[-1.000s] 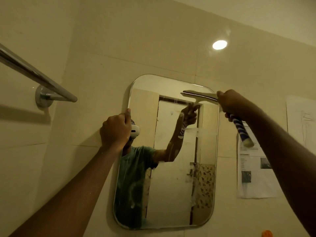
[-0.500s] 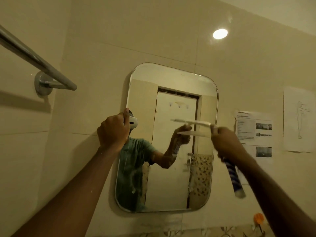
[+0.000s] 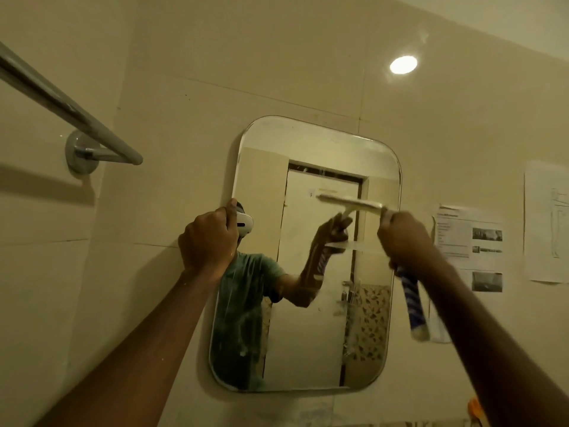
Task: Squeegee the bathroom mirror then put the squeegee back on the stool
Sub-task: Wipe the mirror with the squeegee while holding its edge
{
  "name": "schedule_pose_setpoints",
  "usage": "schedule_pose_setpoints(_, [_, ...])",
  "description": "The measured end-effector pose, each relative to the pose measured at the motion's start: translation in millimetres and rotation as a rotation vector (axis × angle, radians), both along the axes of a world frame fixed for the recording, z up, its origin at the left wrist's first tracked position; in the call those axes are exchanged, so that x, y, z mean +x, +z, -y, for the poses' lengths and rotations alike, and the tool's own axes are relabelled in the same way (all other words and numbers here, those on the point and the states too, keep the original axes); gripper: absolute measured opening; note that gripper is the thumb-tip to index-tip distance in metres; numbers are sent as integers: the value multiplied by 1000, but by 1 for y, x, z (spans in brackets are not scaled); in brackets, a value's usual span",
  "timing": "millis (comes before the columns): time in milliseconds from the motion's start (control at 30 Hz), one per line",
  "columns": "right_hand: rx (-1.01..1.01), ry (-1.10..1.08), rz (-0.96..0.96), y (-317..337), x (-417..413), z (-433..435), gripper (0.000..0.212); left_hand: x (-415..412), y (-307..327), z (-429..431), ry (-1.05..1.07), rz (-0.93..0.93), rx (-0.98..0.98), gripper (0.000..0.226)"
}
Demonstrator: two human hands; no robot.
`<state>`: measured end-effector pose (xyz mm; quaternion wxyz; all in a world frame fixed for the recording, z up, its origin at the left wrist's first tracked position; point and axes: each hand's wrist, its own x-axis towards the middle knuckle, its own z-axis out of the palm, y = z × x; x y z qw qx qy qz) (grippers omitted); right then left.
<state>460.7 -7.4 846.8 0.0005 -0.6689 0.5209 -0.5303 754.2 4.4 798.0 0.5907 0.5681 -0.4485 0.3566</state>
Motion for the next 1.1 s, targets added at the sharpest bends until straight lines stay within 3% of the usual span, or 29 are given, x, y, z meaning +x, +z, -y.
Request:
schedule_pose_setpoints(167, [69, 18, -92, -65, -2, -16, 47, -3, -3, -5, -9, -19, 21, 60])
schedule_pose_setpoints(433, [34, -4, -10, 8, -13, -14, 45, -1, -27, -5, 47, 23, 31, 61])
schedule_pose_setpoints(800, [53, 1, -60, -174, -3, -8, 40, -2, -44, -2, 48, -16, 9, 58])
schedule_pose_setpoints(900, [85, 37, -56, -156, -8, -12, 39, -2, -55, -4, 40, -16, 50, 60])
schedule_pose_setpoints(1100, [-79, 33, -11, -81, -19, 2, 46, -3, -69, -2, 51, -33, 55, 59])
